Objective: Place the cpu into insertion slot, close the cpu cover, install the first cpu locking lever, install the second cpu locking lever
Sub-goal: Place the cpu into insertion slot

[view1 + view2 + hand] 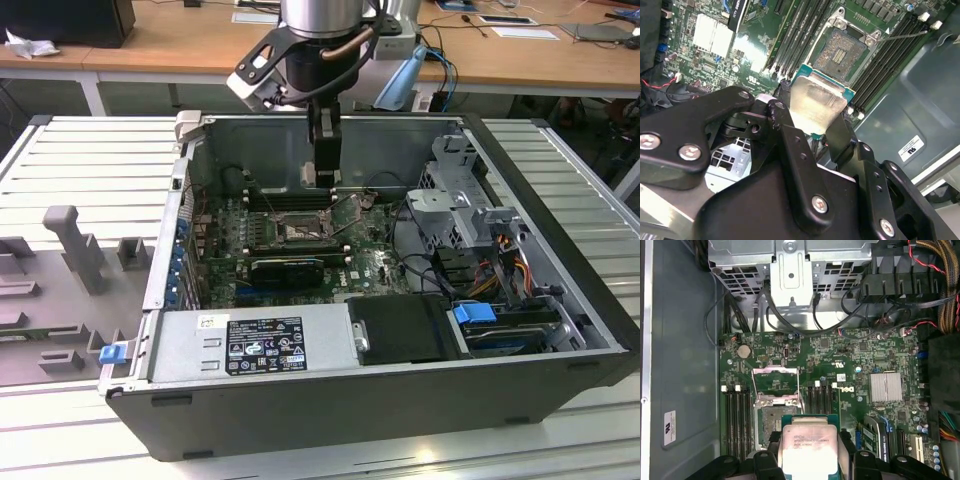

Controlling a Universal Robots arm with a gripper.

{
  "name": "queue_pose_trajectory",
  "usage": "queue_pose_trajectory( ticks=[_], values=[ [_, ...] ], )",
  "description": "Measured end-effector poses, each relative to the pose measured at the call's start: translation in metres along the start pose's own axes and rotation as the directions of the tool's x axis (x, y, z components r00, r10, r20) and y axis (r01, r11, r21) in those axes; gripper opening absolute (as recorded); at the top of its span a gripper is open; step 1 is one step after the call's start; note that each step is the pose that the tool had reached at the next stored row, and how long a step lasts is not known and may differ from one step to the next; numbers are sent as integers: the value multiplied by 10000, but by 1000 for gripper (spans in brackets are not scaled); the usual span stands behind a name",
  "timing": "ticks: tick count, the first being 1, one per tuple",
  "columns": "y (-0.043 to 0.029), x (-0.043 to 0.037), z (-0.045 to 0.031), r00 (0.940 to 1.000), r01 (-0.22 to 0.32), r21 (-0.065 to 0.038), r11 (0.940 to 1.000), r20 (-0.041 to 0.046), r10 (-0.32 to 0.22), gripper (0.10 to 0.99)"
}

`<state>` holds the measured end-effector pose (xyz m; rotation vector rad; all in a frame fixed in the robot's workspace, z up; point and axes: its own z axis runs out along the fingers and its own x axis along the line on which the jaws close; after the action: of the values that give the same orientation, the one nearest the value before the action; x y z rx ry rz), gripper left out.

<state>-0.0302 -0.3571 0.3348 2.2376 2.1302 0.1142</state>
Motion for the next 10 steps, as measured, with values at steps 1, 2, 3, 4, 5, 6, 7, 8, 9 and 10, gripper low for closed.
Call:
queue_pose_trajectory(
  ticks=[1,2,3,4,5,6,7,8,9,10],
  values=[
    [0,0,4,10000,0,0,10000,0,0,529],
    [-1,0,7,10000,0,0,10000,0,0,529],
    [-1,0,11,10000,0,0,10000,1,0,529],
    [-1,0,15,10000,0,0,10000,0,0,529],
    [-2,0,20,10000,0,0,10000,0,0,529],
    [-2,-1,23,10000,0,0,10000,0,0,529],
    [-3,-1,30,10000,0,0,10000,0,0,529],
    [-3,-1,34,10000,-1,0,10000,0,1,529],
    [-3,-1,38,10000,0,0,10000,0,0,529],
    [-4,-1,43,10000,0,0,10000,0,0,529]
  ],
)
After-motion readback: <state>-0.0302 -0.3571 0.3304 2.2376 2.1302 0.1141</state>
